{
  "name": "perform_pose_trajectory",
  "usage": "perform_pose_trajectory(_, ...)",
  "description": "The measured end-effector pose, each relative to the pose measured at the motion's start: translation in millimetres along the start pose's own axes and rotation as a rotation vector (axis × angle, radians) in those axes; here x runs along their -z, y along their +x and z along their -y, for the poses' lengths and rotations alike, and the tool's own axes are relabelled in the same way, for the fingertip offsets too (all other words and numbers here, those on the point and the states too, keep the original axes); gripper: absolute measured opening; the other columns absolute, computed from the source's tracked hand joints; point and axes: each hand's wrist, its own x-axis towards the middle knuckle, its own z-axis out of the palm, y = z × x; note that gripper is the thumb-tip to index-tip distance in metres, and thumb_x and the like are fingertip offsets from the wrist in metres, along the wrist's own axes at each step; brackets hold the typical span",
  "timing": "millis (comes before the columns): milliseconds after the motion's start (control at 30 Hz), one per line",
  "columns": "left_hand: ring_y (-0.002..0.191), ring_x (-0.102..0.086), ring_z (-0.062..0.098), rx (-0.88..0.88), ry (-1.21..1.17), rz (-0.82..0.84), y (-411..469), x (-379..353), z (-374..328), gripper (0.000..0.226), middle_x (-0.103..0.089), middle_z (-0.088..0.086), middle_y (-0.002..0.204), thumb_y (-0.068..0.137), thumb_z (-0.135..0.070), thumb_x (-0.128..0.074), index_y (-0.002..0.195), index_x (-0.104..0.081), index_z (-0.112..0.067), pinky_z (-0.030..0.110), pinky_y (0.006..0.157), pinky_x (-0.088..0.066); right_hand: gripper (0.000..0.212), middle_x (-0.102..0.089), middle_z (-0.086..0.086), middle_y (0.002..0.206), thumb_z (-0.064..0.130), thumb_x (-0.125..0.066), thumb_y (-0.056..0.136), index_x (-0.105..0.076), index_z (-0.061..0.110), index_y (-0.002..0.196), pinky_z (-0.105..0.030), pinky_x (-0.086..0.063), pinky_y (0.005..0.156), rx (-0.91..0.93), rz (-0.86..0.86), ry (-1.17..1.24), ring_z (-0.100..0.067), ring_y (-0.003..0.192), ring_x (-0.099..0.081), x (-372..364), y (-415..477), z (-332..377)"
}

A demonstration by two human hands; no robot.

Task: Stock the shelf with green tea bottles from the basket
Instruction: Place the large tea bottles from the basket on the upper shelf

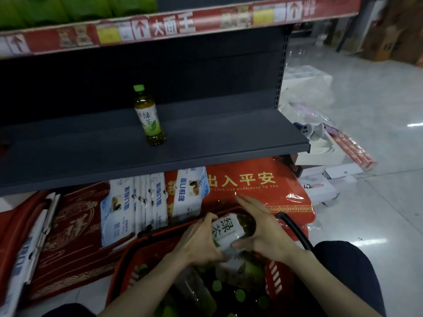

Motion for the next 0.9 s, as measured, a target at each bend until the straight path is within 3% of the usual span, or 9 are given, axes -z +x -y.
perform_pose_trajectory(67,0.109,-0.059,0.007,0.024,-0.069,-0.123,-1.7,14.6,-5.2,0.100,-0.054,-0.017,0.120,0.048,-0.060,-0.089,0.130,-0.035,-0.041,0.034,0.089,-0.059,0.122,-0.016,0.026,0.167,0.049,-0.094,0.065,-0.022,0.038,0.163,-0.028,-0.019,0.122,0.004,-0.201,0.104,0.003,0.153,-0.014,3.5,2.0,14.2)
perform_pose_trajectory(200,0.102,-0.062,0.005,0.072,-0.202,-0.446,1.4,46.5,-26.8,0.103,-0.058,-0.017,0.119,0.045,-0.067,-0.087,0.131,-0.038,-0.039,0.035,0.083,-0.061,0.125,-0.035,0.014,0.162,0.057,-0.092,0.066,-0.019,0.029,0.163,-0.038,-0.034,0.122,-0.158,-0.453,0.449,-0.007,0.147,-0.036,-1.1,18.1,46.3)
perform_pose_trajectory(267,0.102,-0.063,0.008,0.091,-0.253,-0.576,4.4,63.3,-38.8,0.097,-0.059,-0.016,0.118,0.049,-0.070,-0.084,0.128,-0.038,-0.041,0.037,0.081,-0.061,0.120,-0.053,0.012,0.151,0.061,-0.092,0.064,-0.025,0.030,0.159,-0.044,-0.043,0.118,-0.217,-0.419,0.623,-0.009,0.137,-0.052,-2.4,30.0,65.2)
perform_pose_trajectory(367,0.104,-0.061,0.013,0.107,-0.240,-0.710,9.3,87.9,-51.5,0.093,-0.057,-0.010,0.120,0.054,-0.066,-0.081,0.130,-0.036,-0.037,0.039,0.081,-0.060,0.100,-0.073,0.012,0.126,0.056,-0.095,0.062,-0.048,0.028,0.145,-0.037,-0.056,0.102,-0.219,-0.304,0.793,-0.004,0.112,-0.070,-2.5,52.3,90.8)
perform_pose_trajectory(467,0.111,-0.058,0.017,0.130,-0.263,-0.804,15.0,107.1,-61.4,0.089,-0.055,-0.004,0.128,0.065,-0.058,-0.078,0.138,-0.034,-0.031,0.042,0.090,-0.056,0.093,-0.077,0.007,0.117,0.052,-0.098,0.060,-0.056,0.022,0.137,-0.032,-0.062,0.091,-0.191,-0.289,0.881,-0.007,0.102,-0.075,5.4,73.7,116.1)
perform_pose_trajectory(567,0.119,-0.055,0.020,0.182,-0.305,-0.900,13.5,124.7,-76.9,0.086,-0.053,-0.004,0.134,0.071,-0.052,-0.077,0.141,-0.033,-0.029,0.047,0.102,-0.050,0.065,-0.079,0.003,0.108,0.029,-0.096,0.071,-0.061,0.017,0.125,-0.024,-0.062,0.077,-0.154,-0.316,0.955,-0.006,0.093,-0.077,22.3,83.7,142.0)
perform_pose_trajectory(700,0.122,-0.050,0.017,0.092,-0.312,-0.941,5.7,149.2,-88.8,0.089,-0.046,-0.012,0.128,0.068,-0.045,-0.084,0.139,-0.031,-0.033,0.043,0.108,-0.044,0.063,-0.080,-0.003,0.107,0.018,-0.096,0.071,-0.064,0.014,0.125,-0.041,-0.064,0.087,-0.082,-0.313,0.986,-0.018,0.097,-0.078,48.1,88.5,164.1)
perform_pose_trajectory(800,0.118,-0.058,0.007,-0.106,-0.455,-0.851,-3.3,174.8,-91.6,0.091,-0.054,-0.019,0.128,0.060,-0.054,-0.090,0.136,-0.040,-0.046,0.039,0.100,-0.054,0.050,-0.080,-0.006,0.105,0.016,-0.092,0.075,-0.069,0.012,0.120,-0.044,-0.064,0.087,-0.017,-0.318,0.990,-0.022,0.096,-0.078,76.4,88.3,176.4)
perform_pose_trajectory(900,0.114,-0.067,0.003,-0.299,-0.607,-0.743,-16.1,206.0,-100.5,0.079,-0.066,-0.019,0.127,0.069,-0.049,-0.094,0.136,-0.052,-0.049,0.033,0.092,-0.060,0.049,-0.080,-0.009,0.107,0.017,-0.090,0.076,-0.070,0.011,0.120,-0.048,-0.063,0.087,0.070,-0.325,0.969,-0.027,0.098,-0.078,108.3,87.2,189.9)
